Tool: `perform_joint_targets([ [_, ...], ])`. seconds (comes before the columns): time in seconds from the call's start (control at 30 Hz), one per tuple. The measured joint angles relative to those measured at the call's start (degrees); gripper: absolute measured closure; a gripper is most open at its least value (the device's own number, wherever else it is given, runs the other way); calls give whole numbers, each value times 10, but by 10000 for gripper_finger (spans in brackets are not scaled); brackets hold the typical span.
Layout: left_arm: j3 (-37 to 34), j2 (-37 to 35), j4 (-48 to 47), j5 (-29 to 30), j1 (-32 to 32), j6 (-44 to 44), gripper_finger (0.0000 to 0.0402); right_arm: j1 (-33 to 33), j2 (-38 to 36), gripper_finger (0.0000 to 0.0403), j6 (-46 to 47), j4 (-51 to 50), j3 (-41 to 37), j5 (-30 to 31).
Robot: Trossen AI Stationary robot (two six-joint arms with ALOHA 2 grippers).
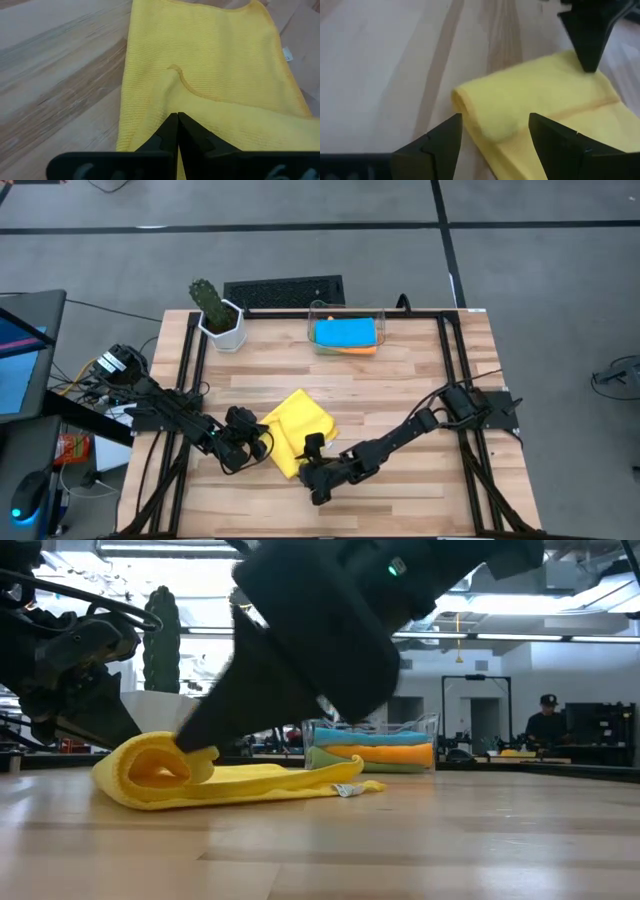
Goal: Fold microfiber towels
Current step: Fold the yellow towel
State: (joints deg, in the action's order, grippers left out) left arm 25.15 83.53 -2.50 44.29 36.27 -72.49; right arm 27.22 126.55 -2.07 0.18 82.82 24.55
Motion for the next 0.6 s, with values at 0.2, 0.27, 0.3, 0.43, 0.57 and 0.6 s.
perform_joint_targets([
  [0.2,0,0,0,0,0,0,401,-2,10,148,0,8,0,-1],
  [0.27,0,0,0,0,0,0,401,-3,13,148,0,2,-1,4],
  [0.3,0,0,0,0,0,0,401,-3,13,148,0,4,-1,4],
  [0.43,0,0,0,-1,0,-2,401,-7,18,148,1,5,0,12],
  [0.57,0,0,0,-1,0,-2,401,-14,18,148,1,-1,3,30],
  [0.6,0,0,1,-1,0,-2,401,-15,18,148,1,-13,6,38],
])
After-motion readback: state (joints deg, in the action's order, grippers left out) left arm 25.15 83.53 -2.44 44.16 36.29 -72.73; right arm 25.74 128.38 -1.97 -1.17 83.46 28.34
